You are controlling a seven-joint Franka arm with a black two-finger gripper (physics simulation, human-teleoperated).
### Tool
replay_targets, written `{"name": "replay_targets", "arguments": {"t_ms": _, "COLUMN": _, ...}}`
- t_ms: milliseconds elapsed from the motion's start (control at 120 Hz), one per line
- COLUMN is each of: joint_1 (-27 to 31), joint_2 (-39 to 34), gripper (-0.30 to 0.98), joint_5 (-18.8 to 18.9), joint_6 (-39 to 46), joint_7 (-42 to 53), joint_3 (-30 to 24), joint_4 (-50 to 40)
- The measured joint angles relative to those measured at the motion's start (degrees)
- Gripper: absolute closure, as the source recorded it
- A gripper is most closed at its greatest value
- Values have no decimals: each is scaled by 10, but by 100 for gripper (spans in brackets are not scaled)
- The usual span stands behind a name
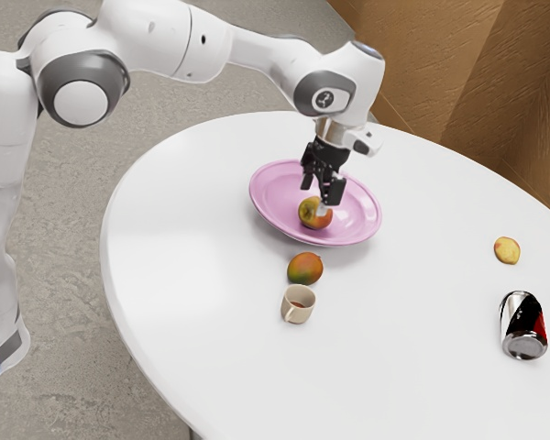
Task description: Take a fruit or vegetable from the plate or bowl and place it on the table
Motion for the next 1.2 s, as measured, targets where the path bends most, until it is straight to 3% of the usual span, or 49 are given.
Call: {"name": "replay_targets", "arguments": {"t_ms": 1200, "joint_1": 11, "joint_2": 41, "gripper": 0, "joint_5": -6, "joint_6": 5, "joint_7": 9, "joint_3": 4, "joint_4": 18}}
